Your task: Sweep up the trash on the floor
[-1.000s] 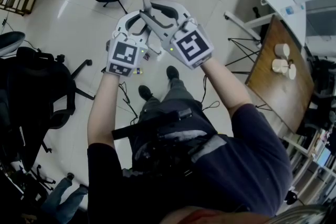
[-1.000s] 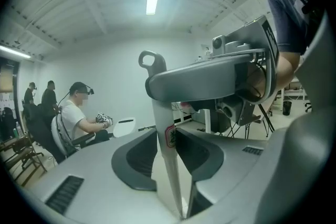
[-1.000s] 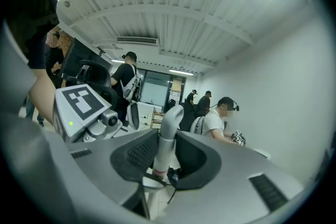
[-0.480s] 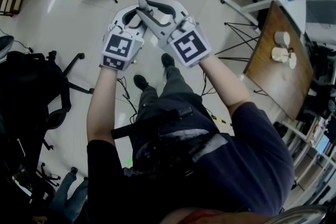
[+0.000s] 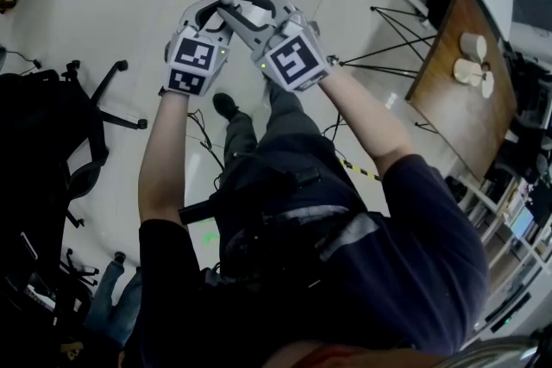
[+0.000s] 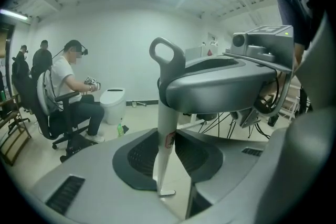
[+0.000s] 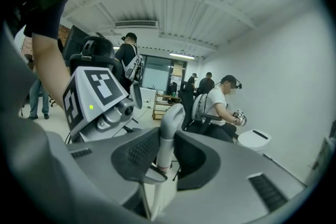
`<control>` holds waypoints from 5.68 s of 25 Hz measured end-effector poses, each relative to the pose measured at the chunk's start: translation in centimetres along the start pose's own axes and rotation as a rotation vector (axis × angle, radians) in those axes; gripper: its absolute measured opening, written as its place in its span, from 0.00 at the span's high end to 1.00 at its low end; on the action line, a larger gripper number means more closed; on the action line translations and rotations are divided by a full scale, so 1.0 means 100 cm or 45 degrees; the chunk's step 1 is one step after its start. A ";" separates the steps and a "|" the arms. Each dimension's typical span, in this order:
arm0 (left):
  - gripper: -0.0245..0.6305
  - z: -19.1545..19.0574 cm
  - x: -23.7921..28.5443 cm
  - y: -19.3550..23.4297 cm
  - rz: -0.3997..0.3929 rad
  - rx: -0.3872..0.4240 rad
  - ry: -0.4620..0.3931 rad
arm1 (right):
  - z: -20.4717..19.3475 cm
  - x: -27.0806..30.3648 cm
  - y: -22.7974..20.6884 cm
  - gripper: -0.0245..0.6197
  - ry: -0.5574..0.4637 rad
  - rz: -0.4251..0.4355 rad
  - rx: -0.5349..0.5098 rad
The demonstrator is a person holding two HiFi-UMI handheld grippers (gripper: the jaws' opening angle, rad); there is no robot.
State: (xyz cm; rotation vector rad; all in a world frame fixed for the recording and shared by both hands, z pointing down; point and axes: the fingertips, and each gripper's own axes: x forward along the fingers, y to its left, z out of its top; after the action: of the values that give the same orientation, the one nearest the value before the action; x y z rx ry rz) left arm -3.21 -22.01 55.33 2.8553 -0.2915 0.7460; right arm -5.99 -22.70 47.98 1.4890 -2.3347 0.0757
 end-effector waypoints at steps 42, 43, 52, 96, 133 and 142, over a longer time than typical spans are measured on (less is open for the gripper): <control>0.81 -0.123 -0.088 0.076 0.228 -0.374 -0.008 | -0.017 0.113 0.143 0.75 0.107 0.256 0.266; 0.81 -0.127 -0.094 0.078 0.231 -0.378 -0.011 | -0.015 0.116 0.150 0.75 0.111 0.264 0.262; 0.81 -0.146 -0.138 0.091 0.242 -0.418 -0.021 | 0.001 0.135 0.192 0.75 0.107 0.280 0.274; 0.81 -0.129 -0.177 0.038 0.046 0.017 0.181 | 0.033 0.076 0.201 0.75 0.052 -0.077 0.569; 0.81 -0.028 -0.180 0.034 -0.008 0.239 0.094 | 0.106 0.039 0.144 0.80 -0.147 0.011 0.185; 0.80 0.056 -0.230 0.048 0.149 0.260 -0.104 | 0.196 0.026 0.127 0.80 -0.307 0.139 0.094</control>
State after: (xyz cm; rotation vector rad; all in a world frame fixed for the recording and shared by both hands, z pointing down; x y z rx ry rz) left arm -21.37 -24.52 39.67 3.0895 -0.4196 0.7191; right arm -23.71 -24.08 32.51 1.4763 -2.6308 0.0113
